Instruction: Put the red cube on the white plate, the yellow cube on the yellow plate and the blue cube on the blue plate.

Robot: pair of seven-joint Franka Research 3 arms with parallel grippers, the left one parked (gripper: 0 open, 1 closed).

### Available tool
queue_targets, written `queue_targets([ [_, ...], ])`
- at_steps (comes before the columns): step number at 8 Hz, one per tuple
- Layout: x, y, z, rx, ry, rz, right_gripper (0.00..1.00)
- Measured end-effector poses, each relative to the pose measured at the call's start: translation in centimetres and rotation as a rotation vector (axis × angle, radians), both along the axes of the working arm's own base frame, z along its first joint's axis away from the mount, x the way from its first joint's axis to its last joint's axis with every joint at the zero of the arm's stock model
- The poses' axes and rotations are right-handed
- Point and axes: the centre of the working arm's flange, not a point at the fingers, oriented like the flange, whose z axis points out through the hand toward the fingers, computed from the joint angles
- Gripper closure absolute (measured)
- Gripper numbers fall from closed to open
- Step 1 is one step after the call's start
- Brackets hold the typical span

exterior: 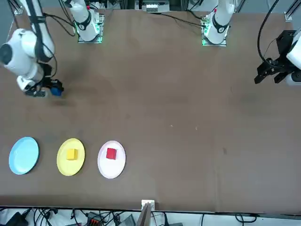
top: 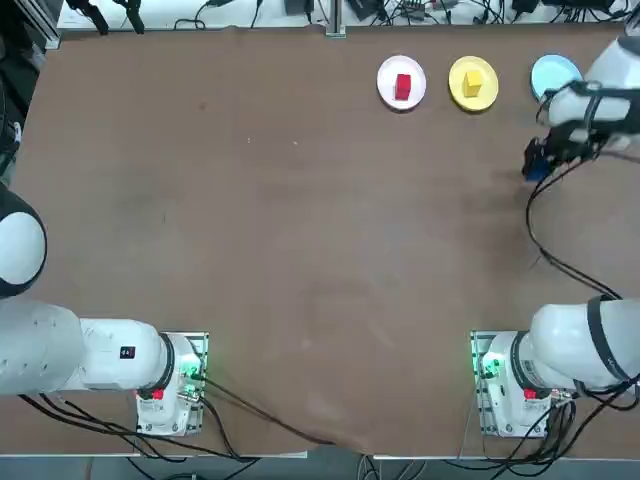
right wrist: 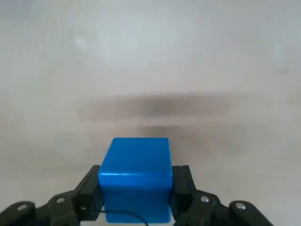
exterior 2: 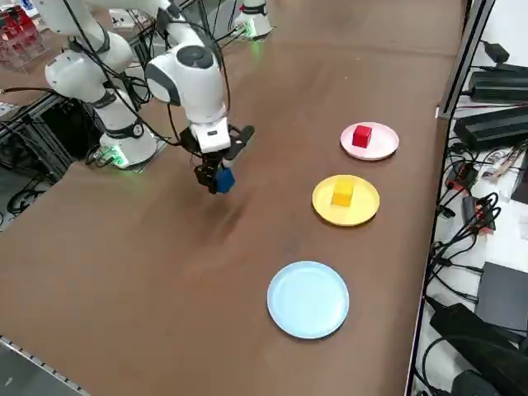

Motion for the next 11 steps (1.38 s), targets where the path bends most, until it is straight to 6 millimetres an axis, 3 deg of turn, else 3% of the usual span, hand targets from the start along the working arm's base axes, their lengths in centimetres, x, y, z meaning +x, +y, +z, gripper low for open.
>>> queue_targets([
  [2,6.6,-2.5,3.7,-0.002,0.012,-0.009,0.29],
  [4,12.9,-6.4,4.5,-0.020,-0.035,-0.026,0.29],
  [6,16.7,-12.5,1.5,-0.040,-0.070,-0.090,0.29],
  [7,17.8,-16.3,-0.2,-0.053,-0.096,-0.129,0.29],
  [8,18.9,-18.9,-1.4,-0.070,-0.137,-0.151,0.29],
  [9,20.2,-19.8,-2.1,-0.089,-0.190,-0.153,0.29],
  [11,21.8,-18.8,-3.8,-0.098,-0.244,-0.149,0.29],
])
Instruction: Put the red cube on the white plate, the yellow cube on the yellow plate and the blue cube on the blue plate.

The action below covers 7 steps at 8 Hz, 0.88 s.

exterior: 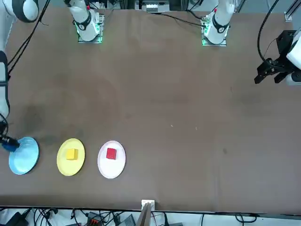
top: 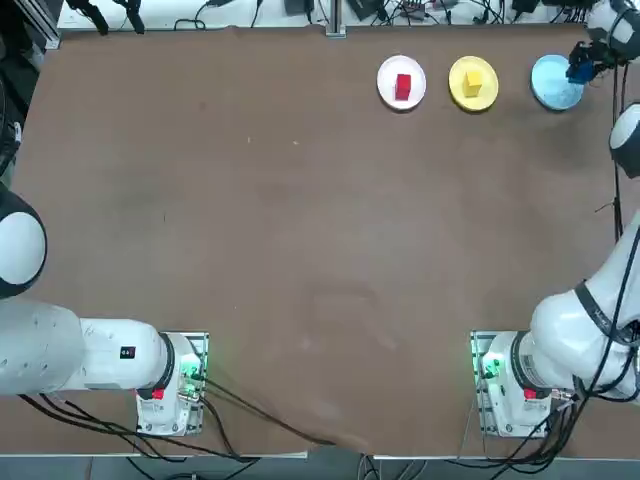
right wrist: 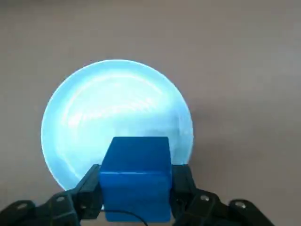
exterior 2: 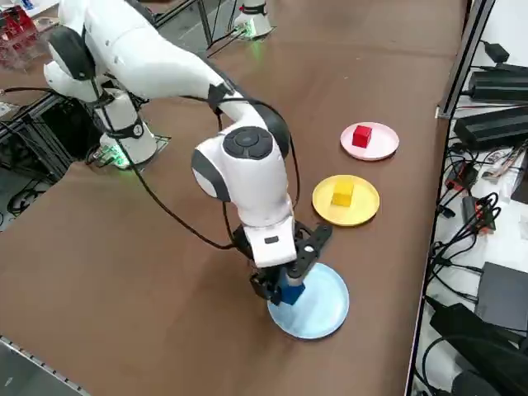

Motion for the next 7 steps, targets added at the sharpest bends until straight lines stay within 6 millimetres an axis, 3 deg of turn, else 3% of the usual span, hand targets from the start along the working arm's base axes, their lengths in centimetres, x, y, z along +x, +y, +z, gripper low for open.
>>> queue_targets([
  [6,0.3,0.4,-4.3,-0.008,-0.058,-0.060,0.27],
  [7,0.4,0.6,-4.5,-0.008,-0.065,-0.063,0.12],
])
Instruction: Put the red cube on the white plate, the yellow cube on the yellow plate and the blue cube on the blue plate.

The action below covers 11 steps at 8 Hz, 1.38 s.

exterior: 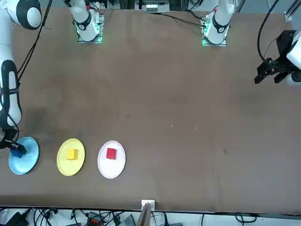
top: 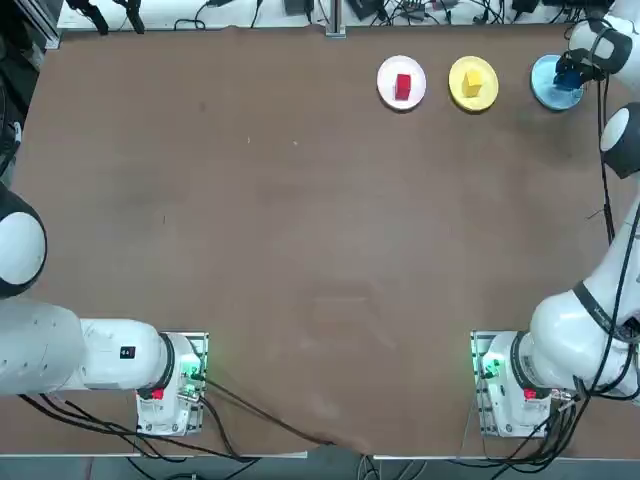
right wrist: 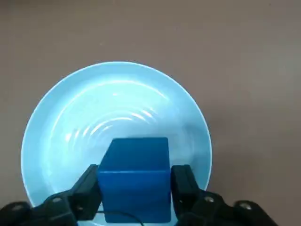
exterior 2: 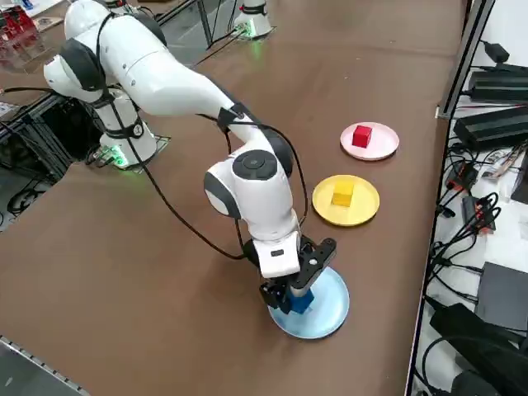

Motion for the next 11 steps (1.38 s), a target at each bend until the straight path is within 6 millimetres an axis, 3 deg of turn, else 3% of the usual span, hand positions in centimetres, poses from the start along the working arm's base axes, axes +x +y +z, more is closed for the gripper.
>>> queue_targets([
  [1,0.2,0.2,0.2,-0.001,-0.007,0.002,0.03],
  [4,0.6,0.9,1.8,0.000,-0.014,0.010,0.01],
  [6,0.4,1.4,5.6,0.023,0.046,0.014,0.01],
  [8,-0.1,3.2,11.2,0.048,0.105,0.029,0.01],
  [11,-0.6,8.2,17.0,0.088,0.185,0.080,0.01],
])
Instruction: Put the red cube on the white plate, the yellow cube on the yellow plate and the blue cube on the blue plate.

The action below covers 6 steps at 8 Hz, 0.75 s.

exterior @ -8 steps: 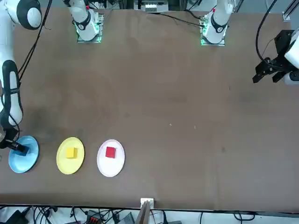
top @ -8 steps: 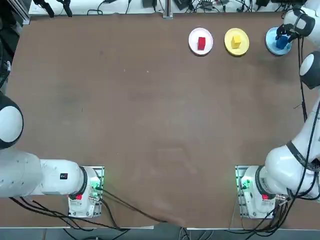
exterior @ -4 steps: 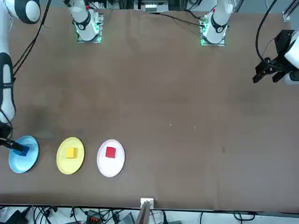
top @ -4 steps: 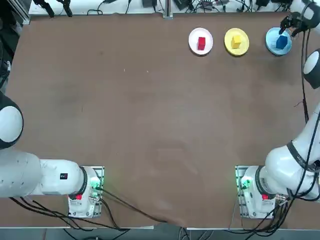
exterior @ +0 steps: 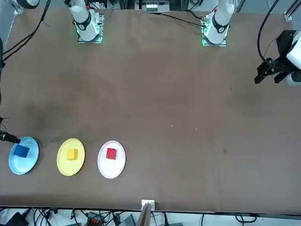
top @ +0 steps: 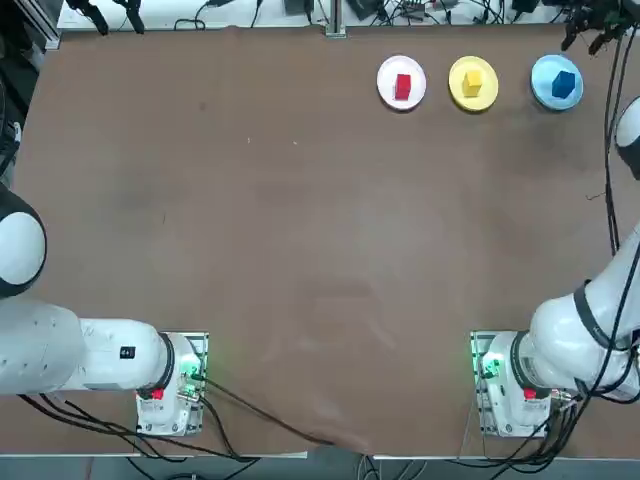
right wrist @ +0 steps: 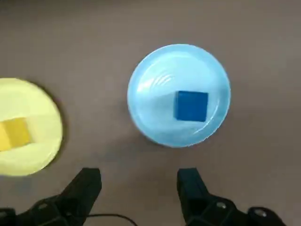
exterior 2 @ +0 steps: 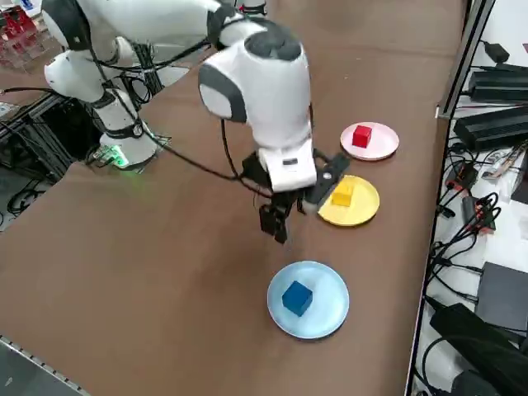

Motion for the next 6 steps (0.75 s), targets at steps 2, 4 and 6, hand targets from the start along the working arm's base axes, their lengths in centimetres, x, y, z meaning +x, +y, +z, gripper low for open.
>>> queue_targets([
  [2,-0.3,3.2,3.4,0.019,0.022,0.033,0.01],
  [4,-1.7,6.0,8.3,0.087,0.030,0.009,0.01],
  [6,-3.8,10.2,13.8,0.103,0.061,-0.016,0.01],
])
